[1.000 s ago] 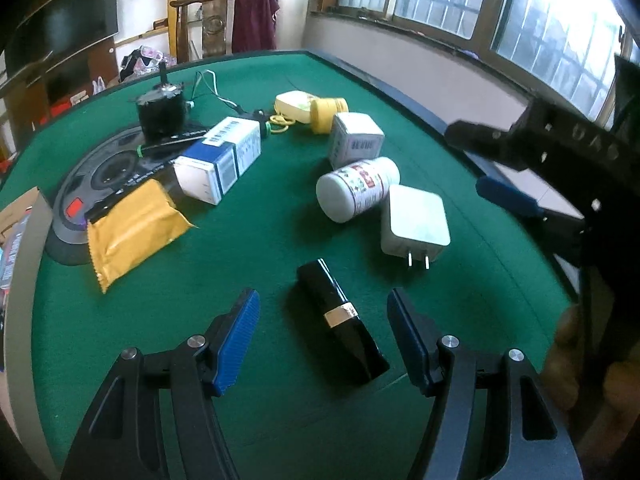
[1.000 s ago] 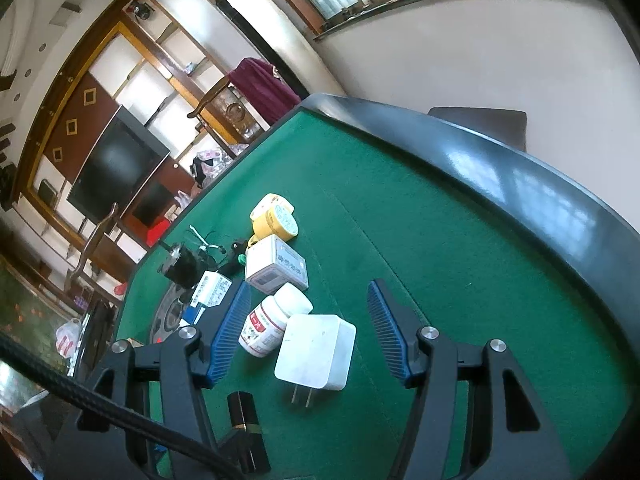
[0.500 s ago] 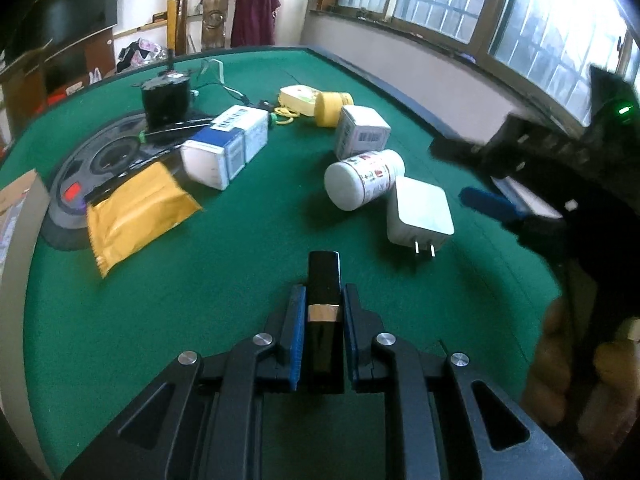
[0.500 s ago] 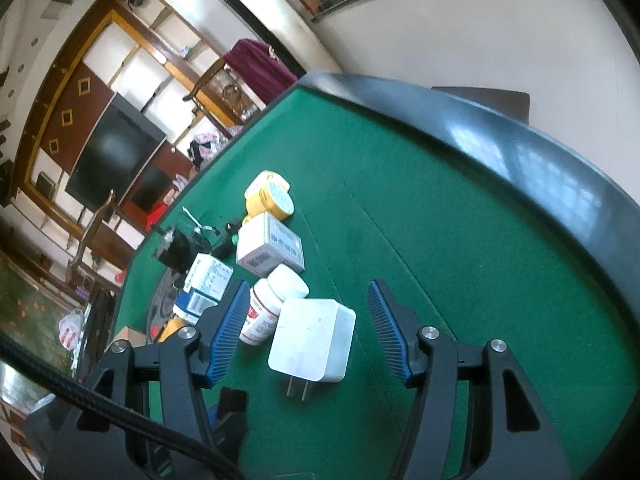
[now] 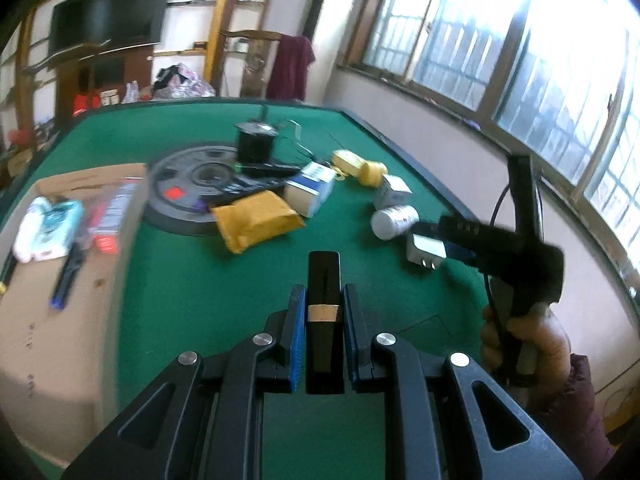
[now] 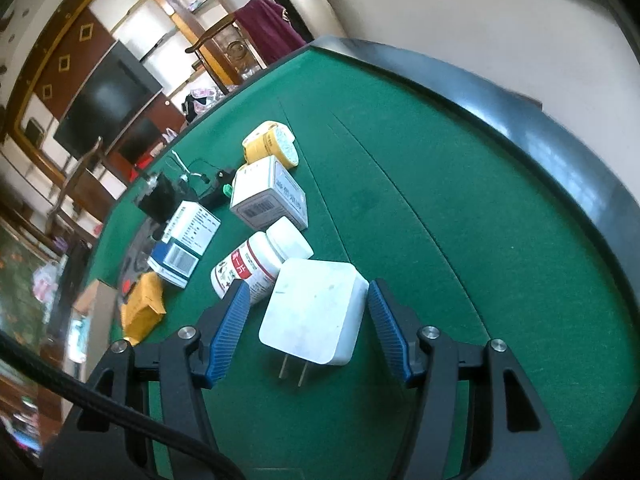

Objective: Organize objects
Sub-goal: 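Grasp the white plug charger with the right tool while the left holds the tube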

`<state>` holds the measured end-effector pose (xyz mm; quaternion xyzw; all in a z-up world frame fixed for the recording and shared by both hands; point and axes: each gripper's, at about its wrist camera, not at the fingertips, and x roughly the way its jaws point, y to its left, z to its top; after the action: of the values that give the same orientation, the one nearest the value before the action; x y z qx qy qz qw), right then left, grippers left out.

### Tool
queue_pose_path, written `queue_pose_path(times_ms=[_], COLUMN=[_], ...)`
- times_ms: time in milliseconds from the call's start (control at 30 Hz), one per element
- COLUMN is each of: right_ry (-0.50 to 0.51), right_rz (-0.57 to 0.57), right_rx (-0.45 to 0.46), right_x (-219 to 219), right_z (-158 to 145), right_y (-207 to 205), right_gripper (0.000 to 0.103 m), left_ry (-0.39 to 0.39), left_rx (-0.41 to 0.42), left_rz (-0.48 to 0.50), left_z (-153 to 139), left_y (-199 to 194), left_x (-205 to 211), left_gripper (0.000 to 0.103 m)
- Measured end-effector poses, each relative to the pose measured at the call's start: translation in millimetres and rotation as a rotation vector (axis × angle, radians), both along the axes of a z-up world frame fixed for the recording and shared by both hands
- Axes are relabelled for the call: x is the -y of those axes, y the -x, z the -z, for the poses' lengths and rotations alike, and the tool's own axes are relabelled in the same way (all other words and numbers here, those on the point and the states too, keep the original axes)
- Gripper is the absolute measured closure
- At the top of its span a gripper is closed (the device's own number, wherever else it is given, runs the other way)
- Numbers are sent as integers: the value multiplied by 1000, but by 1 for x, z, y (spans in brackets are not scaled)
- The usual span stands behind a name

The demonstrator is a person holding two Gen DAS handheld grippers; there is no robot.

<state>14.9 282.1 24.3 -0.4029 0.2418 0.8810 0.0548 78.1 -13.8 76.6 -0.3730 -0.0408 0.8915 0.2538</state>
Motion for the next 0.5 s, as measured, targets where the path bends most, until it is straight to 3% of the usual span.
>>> queue_pose_path(times_ms=[233, 367, 433, 500], right_ry=[-371, -401, -389, -356], right_rz=[-20, 2, 1, -6], right_rx=[149, 185, 183, 178], right_x=[46, 49, 47, 44], right_z=[2, 2, 1, 0], right_y=[14, 25, 26, 22], right_gripper=[46, 46, 57, 60], left_ry=[-51, -68, -76, -86], left_rx=[7, 16, 16, 17], left_rz=[-63, -89, -107, -129], left_z=[3, 9, 10, 11], left_y=[0, 0, 0, 0], left_x=[45, 64, 75, 88], left_gripper=[89, 89, 89, 89])
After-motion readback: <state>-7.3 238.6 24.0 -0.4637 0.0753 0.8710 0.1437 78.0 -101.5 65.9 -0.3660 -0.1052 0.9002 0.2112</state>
